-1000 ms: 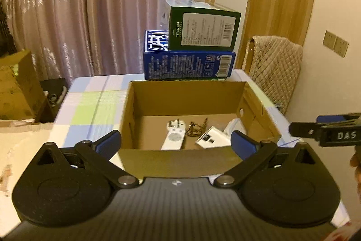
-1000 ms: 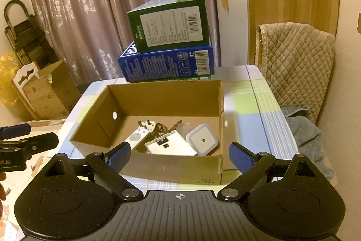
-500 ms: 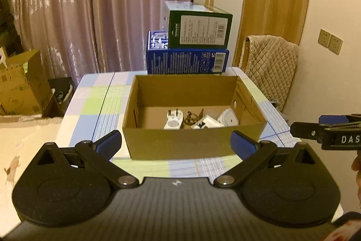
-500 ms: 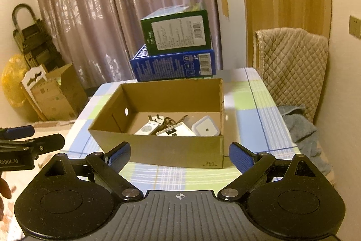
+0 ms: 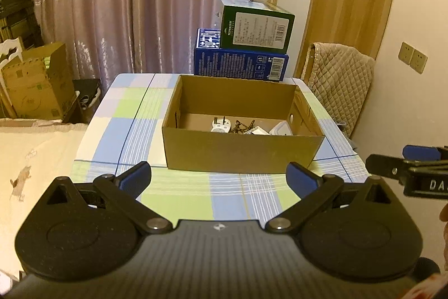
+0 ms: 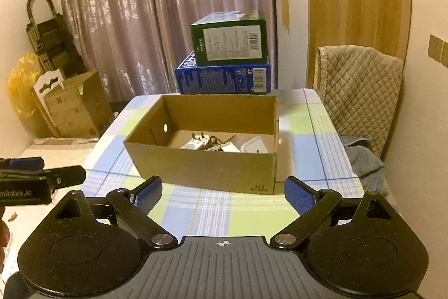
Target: Organize rigid objects
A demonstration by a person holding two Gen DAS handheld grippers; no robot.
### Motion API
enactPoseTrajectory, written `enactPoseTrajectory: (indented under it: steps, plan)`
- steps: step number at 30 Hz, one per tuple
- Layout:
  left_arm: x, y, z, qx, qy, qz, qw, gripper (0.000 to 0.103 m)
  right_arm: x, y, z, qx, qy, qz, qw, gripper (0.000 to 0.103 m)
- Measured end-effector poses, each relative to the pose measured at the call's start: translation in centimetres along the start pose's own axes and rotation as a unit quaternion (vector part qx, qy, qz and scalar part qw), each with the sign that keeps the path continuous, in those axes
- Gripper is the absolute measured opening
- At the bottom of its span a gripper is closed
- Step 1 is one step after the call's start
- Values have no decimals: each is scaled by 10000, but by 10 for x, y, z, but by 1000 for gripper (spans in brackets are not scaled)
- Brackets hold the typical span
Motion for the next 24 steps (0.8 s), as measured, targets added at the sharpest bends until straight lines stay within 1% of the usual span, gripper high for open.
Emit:
enactPoseTrajectory:
  steps: [2, 5, 8, 14, 19, 24]
  plan:
    - [6, -3, 0, -34, 72, -46, 10000, 101, 5, -4, 1, -1, -6, 5, 10000, 91]
    - [13, -6, 1, 17, 83, -61, 9999, 101, 14, -11, 2, -34, -5, 1, 10000, 91]
    - [20, -10, 0, -73, 120, -94, 9999, 101, 21, -19, 4, -45, 31, 29, 10000, 91]
    - [34, -21, -2, 46, -39, -46, 10000, 101, 34, -33, 5, -99, 49, 78, 9999, 91]
    - [43, -31, -1, 9, 26, -39, 10000, 101, 42, -42, 4, -163, 57, 86, 9998, 91]
    - [48, -39, 1, 4, 128, -15, 9999, 101, 48, -46, 6, -96, 15, 77, 9999, 91]
Point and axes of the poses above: each gripper's, at about its wrist camera, not at the fingertips, and x roughly against the way its jaws point, z to its left, y to its top, the point moved 8 cm from there along -x, roughly the way its jaws point, and after that the axes turned 6 degrees about x, right-handed, at the moved point
